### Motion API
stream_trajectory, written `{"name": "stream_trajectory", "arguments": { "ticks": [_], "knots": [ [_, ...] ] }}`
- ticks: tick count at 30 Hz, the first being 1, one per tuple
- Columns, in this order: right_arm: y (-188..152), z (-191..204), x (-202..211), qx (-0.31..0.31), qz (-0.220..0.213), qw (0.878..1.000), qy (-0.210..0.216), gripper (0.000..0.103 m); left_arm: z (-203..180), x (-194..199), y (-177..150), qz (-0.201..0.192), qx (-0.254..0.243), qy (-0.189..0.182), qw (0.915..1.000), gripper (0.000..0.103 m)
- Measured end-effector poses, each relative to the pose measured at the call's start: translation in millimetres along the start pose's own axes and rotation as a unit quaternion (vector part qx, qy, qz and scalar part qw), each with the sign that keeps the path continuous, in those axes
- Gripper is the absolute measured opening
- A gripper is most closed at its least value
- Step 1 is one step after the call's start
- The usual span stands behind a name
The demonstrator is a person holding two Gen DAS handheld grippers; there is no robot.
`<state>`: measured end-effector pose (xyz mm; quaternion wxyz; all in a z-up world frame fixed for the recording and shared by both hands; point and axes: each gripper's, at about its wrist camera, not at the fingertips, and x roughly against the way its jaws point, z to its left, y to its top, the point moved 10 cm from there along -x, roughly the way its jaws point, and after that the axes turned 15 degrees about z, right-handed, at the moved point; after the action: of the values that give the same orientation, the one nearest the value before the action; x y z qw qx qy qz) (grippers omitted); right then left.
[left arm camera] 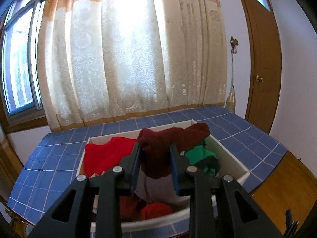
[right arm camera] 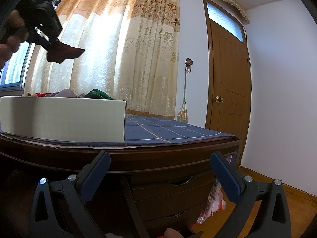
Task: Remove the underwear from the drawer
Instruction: 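Carry the dark red sock over the cream box and lower it inside, then open the left gripper to release the dark red sock into the box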
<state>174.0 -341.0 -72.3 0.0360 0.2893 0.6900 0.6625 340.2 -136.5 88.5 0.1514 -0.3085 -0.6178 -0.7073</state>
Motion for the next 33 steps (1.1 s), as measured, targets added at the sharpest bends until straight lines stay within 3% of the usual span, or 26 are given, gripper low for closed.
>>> {"name": "stream_trajectory", "arguments": {
  "ticks": [12,22,33],
  "knots": [
    [1,1,1,0.002,-0.005,1.0,0.005,0.102,26,-42,15,0.055,0.013,0.03,0.998,0.026],
    [1,2,0,0.007,-0.004,1.0,0.003,0.102,63,-46,-31,0.107,0.027,0.041,0.9931,0.026],
    [0,0,1,0.002,-0.006,1.0,0.007,0.102,68,-67,-62,0.138,0.032,0.038,0.9892,0.026]
  ]
}}
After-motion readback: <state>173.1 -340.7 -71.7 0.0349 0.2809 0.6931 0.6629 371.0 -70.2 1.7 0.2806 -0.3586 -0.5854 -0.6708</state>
